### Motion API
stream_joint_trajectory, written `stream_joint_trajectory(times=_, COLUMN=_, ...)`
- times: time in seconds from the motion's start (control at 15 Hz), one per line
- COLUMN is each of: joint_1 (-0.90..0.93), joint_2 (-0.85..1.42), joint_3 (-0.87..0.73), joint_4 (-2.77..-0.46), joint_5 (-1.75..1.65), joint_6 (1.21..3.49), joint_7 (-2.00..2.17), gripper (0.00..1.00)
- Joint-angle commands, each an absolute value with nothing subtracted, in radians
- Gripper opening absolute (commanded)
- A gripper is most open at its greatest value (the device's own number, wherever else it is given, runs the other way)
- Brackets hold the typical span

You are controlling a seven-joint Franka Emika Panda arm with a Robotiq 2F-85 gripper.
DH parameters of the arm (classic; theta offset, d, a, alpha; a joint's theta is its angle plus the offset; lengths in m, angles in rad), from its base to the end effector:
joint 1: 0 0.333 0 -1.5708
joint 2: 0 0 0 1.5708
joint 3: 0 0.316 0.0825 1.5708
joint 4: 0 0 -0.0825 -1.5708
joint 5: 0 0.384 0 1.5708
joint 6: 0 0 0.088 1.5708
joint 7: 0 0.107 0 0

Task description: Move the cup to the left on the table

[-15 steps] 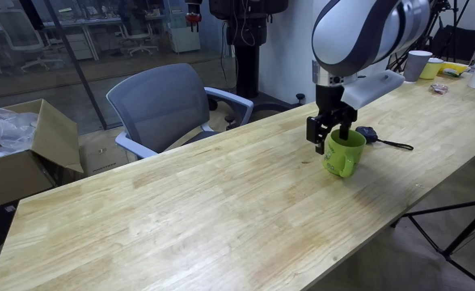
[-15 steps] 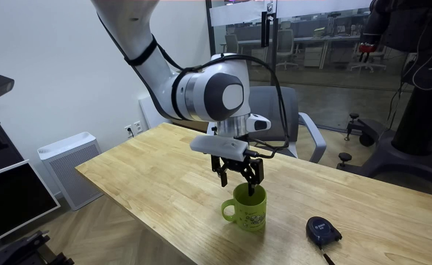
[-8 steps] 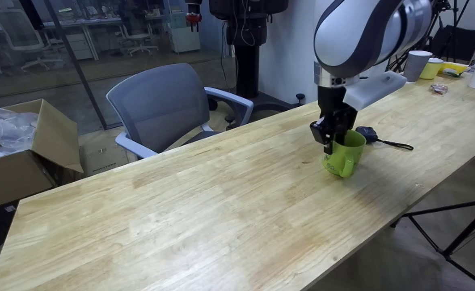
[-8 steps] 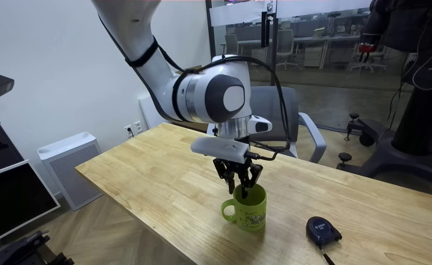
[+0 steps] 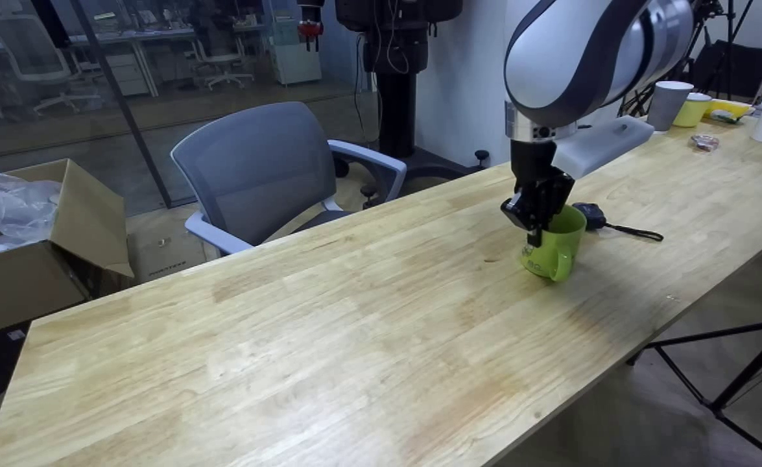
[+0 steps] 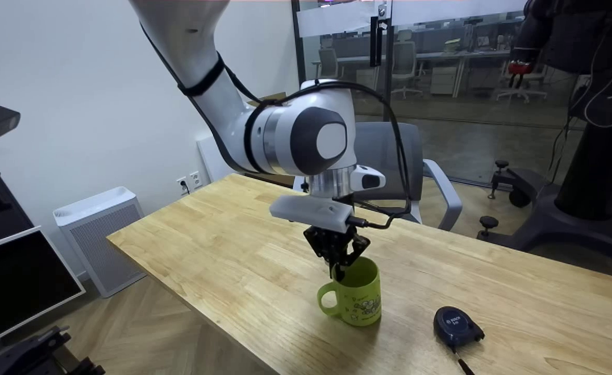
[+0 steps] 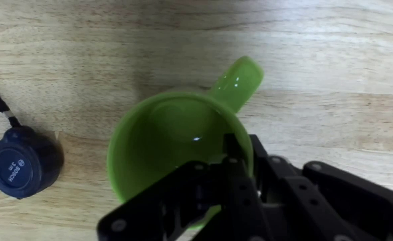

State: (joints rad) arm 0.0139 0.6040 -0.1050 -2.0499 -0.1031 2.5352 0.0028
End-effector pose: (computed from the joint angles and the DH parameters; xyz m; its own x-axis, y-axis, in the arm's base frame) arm 0.5731 -0.0526 0.1307 0.9925 0.0026 -0.1224 0.0159 -0.9940 0.1079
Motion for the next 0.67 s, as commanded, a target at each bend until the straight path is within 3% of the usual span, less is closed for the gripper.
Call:
stream_joint_trajectory(times=0.0, joint_1=0.017, joint_2=0.57, joint_3=-0.109, joint_4=-2.034, joint_5=-0.118, joint_6=2.507, joint_7=0.03, gripper=0.03)
stream_joint_trajectory(times=0.6, joint_1=0.009, joint_2=0.487, joint_3=-0.105, joint_4=-2.024, joint_5=-0.116, joint_6=2.504, joint_7=0.022, gripper=0.03)
